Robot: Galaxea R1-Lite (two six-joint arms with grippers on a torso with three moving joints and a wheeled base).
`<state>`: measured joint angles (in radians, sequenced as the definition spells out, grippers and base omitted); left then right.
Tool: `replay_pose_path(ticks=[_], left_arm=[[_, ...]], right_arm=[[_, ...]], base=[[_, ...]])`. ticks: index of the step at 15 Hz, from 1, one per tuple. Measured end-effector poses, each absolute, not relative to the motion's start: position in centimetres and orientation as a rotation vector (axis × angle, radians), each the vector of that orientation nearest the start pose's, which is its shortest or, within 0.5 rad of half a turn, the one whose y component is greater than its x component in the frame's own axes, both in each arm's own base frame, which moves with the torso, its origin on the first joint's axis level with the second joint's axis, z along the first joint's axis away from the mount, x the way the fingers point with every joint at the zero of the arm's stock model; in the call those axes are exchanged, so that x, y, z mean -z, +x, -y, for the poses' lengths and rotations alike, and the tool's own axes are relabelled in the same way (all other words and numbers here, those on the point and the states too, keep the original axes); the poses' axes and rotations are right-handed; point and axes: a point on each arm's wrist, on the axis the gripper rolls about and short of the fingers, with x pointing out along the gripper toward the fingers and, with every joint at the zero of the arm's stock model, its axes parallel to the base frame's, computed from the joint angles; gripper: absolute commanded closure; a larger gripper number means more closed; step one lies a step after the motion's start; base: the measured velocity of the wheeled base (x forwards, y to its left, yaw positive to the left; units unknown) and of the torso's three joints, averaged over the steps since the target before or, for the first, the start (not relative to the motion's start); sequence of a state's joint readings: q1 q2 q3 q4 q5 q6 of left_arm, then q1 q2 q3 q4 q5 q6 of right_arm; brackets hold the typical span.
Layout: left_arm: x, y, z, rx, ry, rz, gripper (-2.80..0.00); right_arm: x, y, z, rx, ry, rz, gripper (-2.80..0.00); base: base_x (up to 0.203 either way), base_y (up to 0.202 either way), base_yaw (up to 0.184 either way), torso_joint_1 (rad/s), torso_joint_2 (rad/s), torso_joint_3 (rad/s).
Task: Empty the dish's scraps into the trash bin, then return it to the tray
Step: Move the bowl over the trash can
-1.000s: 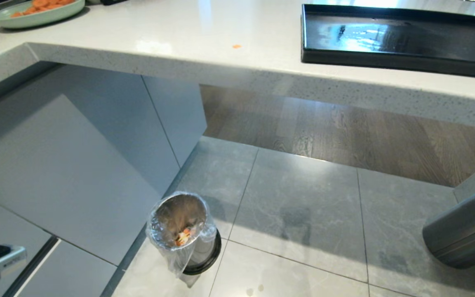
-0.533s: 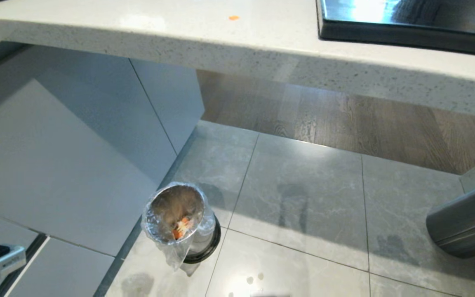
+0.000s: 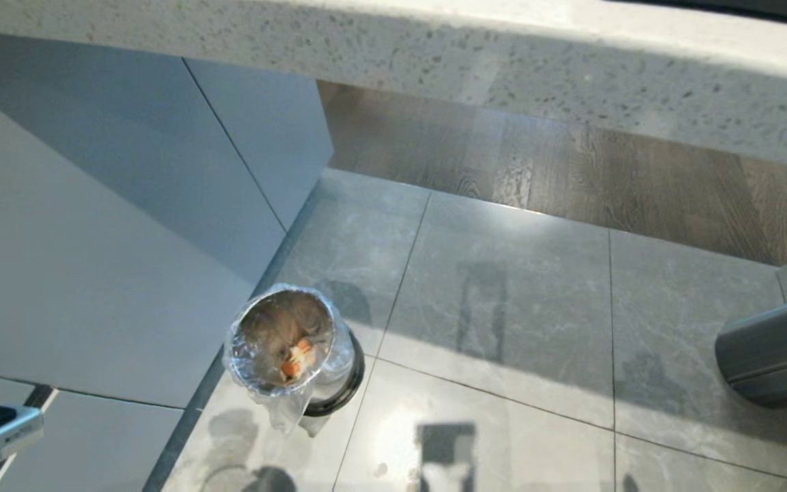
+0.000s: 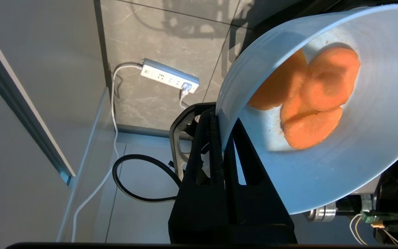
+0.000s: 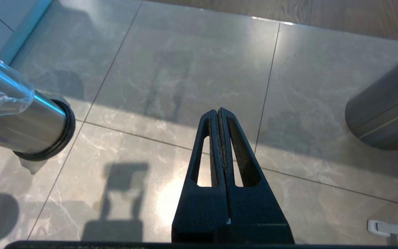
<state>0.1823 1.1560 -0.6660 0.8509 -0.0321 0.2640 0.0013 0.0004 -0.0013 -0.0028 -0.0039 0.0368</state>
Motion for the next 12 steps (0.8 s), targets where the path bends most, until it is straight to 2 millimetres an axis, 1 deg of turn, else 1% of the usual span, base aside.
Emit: replay_pose_path(ticks=[10, 12], left_arm=[[-15.88, 8.96, -1.59, 0.048, 0.078, -1.339, 0.00], [-15.80, 8.87, -1.57, 0.049, 0.078, -1.341, 0.00]], right_arm=[[-7.61, -2.29, 0.01, 0.003, 0.037, 0.004, 0.00], [-7.61, -2.29, 0.01, 0.003, 0.037, 0.004, 0.00]], base=[[0.000, 0.000, 0.000, 0.001, 0.00, -0.198], [0.000, 0.000, 0.000, 0.002, 0.00, -0.125]])
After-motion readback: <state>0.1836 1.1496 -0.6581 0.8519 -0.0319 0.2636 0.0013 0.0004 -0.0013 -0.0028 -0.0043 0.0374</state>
